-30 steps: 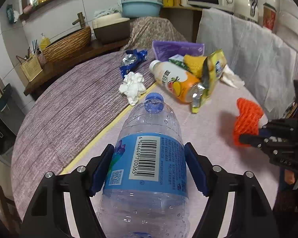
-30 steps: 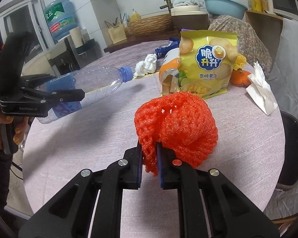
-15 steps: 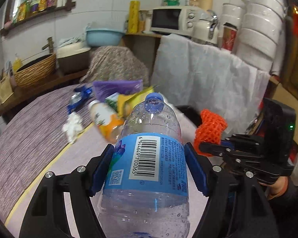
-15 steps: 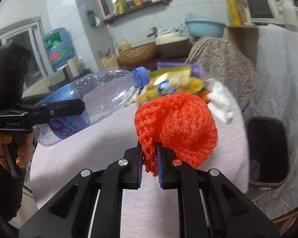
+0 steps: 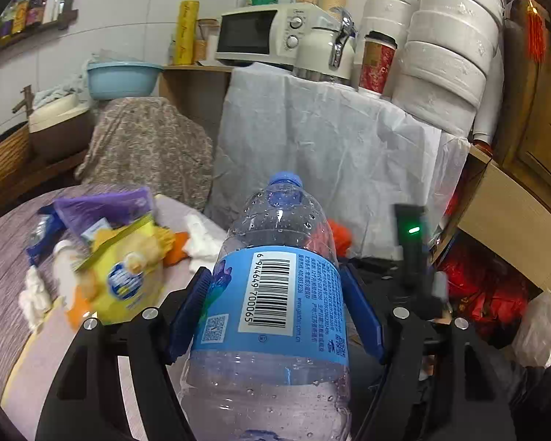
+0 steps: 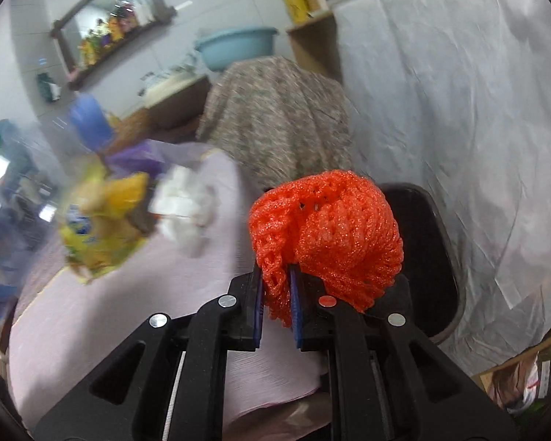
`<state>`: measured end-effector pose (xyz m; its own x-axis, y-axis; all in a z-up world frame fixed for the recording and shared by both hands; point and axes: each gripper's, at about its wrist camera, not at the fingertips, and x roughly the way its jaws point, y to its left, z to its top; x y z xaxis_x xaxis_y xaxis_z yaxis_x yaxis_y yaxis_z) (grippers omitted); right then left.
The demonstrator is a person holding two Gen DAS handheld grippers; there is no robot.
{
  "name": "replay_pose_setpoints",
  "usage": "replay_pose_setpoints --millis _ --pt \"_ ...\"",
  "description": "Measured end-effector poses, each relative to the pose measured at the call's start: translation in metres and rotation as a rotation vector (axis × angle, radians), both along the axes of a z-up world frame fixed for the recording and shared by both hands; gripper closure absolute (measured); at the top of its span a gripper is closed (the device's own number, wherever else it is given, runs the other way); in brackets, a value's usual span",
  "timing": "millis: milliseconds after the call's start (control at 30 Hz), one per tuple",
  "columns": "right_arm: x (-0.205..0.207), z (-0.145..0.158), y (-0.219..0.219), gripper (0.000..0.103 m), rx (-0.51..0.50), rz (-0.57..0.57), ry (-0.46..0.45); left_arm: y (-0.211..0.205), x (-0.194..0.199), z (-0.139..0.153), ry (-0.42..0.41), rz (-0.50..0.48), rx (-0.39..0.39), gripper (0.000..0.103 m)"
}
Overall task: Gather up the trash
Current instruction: 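Carry the bottle with the left gripper while the right carries the orange net toward the black bin, then open the right gripper over the bin while the left drops the bottle into it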
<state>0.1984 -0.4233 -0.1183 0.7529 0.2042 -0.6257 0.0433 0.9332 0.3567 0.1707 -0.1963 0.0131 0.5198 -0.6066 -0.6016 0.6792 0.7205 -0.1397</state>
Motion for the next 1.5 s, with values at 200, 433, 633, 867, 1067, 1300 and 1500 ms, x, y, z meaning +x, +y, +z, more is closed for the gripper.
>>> replay_pose_setpoints --millis 200,433,633,867,1067,1300,1500 --pt "0.052 -0.060 -0.030 0.090 0.070 -0.013 0.117 -0.045 0.029 -0.011 0.031 -0.010 -0.010 0.032" --pt "0.081 -0.124 -0.061 0.089 0.160 -0.037 0.243 -0.093 0.056 -0.032 0.110 -0.021 0.010 0.032" --pt "0.077 -0.147 -0.068 0.054 0.173 -0.071 0.249 -0.132 0.071 -0.053 0.143 -0.030 0.062 0.032" --pt "0.056 -0.143 -0.087 0.052 0.100 -0.175 0.213 -0.169 0.091 -0.081 0.215 -0.020 0.115 0.032" --pt "0.013 -0.130 -0.121 0.045 0.090 -0.360 0.139 -0.206 0.109 -0.114 0.276 0.006 0.209 0.032" --pt "-0.026 -0.121 -0.144 0.044 0.093 -0.469 0.113 -0.236 0.141 -0.172 0.394 0.077 0.341 0.032" --pt "-0.039 -0.113 -0.143 0.044 0.077 -0.473 0.109 -0.244 0.146 -0.201 0.409 0.083 0.407 0.031"
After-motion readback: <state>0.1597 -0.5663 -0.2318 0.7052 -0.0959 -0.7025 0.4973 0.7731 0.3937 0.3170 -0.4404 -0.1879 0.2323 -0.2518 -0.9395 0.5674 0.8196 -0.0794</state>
